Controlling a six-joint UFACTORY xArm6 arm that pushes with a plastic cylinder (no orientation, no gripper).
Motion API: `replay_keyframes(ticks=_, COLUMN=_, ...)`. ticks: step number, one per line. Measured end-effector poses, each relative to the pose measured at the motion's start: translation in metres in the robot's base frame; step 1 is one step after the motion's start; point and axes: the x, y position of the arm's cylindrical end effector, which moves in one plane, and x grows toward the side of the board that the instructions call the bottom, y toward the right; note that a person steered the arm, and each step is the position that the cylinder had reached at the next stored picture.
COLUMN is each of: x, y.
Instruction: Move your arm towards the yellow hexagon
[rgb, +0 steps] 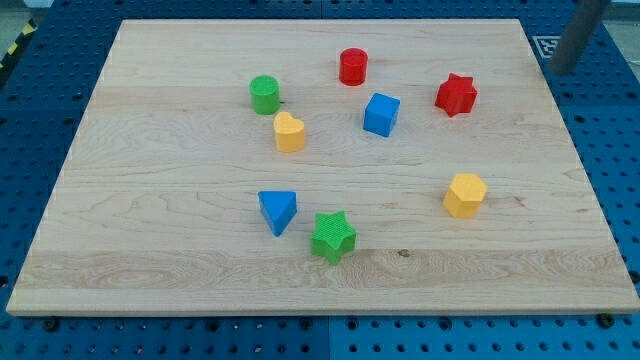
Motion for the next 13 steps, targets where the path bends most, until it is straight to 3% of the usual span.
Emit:
replay_keyframes(ticks=1, x=0.065, y=0.000)
replay_keyframes(ticks=4, x=0.073, y=0.000)
replay_keyframes(ticks=7, x=0.115, y=0.000)
replay_keyframes(ticks=8, x=0.145, y=-0.023)
replay_keyframes(ticks=12, x=0.135, y=-0.226)
replay_keyframes(ticks=13, x=0.149, y=-0.230)
